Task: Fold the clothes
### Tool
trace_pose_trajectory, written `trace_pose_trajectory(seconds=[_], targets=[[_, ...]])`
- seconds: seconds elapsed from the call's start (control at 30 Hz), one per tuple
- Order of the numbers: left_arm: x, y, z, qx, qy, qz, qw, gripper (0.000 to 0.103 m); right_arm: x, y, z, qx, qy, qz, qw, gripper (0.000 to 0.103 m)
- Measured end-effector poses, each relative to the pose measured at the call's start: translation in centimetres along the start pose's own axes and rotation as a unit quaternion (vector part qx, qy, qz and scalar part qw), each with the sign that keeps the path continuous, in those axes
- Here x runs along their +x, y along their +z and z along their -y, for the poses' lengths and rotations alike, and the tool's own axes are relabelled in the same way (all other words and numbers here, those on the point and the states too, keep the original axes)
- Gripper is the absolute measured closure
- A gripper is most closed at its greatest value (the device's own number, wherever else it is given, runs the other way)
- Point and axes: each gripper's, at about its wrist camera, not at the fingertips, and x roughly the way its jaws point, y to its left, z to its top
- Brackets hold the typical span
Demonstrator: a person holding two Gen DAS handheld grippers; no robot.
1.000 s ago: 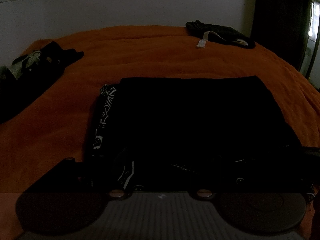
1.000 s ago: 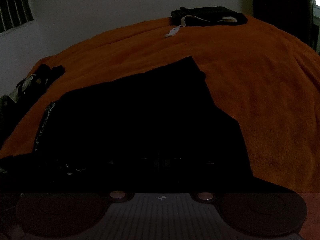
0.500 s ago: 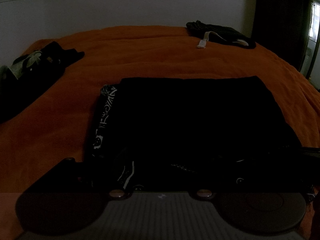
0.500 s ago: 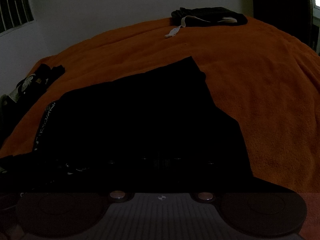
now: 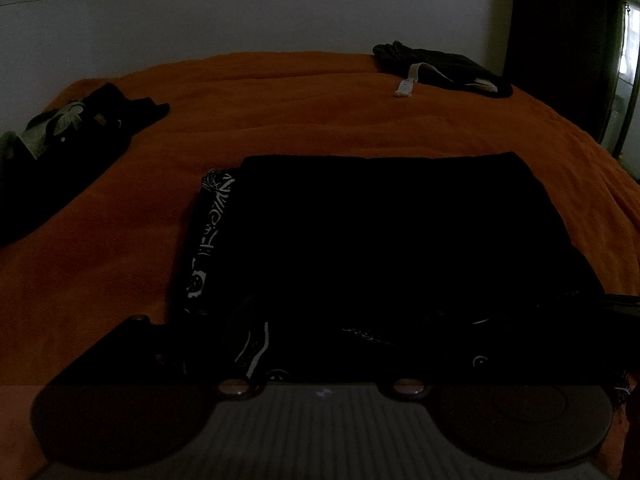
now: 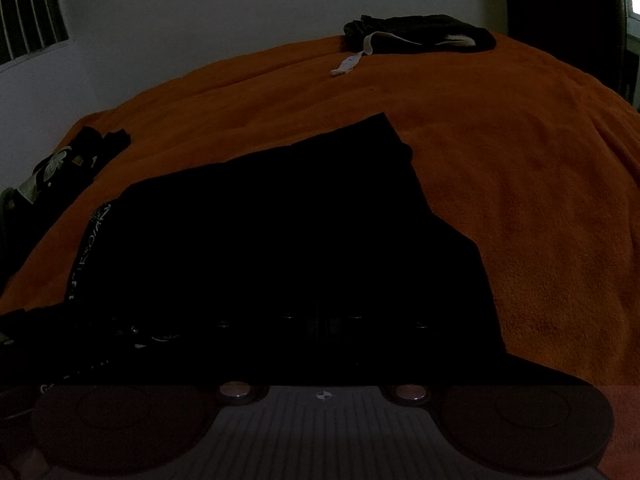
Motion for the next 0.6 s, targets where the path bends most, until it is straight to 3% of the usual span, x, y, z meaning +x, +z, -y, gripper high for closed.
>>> trace_pose_trajectory(seconds=[0.6], targets=[[-0.07,-0.18,-0.38,0.003,-0.001,0.001,1.0,0.027,-0.01,-0.14,-0.04,-0.005,-0.001,0.001,1.0,0.103]])
